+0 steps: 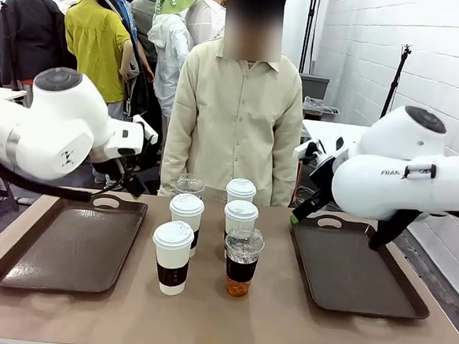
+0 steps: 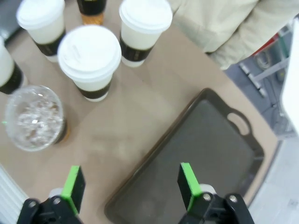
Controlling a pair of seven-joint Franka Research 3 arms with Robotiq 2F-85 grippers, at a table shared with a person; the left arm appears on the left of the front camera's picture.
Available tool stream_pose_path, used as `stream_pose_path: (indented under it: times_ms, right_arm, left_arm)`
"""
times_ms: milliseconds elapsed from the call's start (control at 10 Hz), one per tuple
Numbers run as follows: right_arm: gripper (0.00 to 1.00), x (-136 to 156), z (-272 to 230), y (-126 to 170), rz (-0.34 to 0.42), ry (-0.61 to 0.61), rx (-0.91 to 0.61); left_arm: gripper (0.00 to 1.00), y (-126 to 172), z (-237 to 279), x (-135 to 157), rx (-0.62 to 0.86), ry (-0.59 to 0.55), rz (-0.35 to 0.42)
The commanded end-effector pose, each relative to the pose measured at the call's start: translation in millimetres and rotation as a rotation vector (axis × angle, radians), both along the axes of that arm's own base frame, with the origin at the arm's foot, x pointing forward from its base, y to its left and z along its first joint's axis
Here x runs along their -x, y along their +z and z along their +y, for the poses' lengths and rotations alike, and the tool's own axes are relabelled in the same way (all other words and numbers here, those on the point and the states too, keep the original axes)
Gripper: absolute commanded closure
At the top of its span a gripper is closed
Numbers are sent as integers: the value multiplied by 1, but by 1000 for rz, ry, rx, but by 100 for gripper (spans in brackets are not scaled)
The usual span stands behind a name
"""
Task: Distribute the coffee onto the tray.
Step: Pick up one iced Americano and place it on the right Handle tray.
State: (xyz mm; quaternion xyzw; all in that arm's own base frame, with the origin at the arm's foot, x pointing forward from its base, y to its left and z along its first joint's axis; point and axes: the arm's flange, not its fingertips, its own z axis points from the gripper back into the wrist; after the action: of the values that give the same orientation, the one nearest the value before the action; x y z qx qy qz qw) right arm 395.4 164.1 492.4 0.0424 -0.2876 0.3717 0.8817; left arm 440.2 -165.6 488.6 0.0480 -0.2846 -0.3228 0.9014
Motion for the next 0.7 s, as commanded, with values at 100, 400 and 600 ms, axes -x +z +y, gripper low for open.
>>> stream_pose_path:
  times_ms: [100,400,600]
  right_arm:
    - [0,5,3,30,12,40,-10]
    - [0,10,1,43,-3,61,-29]
    - [0,19,-10,52,-2,136,-106]
  left_arm:
    - [0,35,-22,-5,-21,15,-37]
    - [0,52,-24,-1,6,-13,-42]
    - [0,64,-14,9,79,-118,-6]
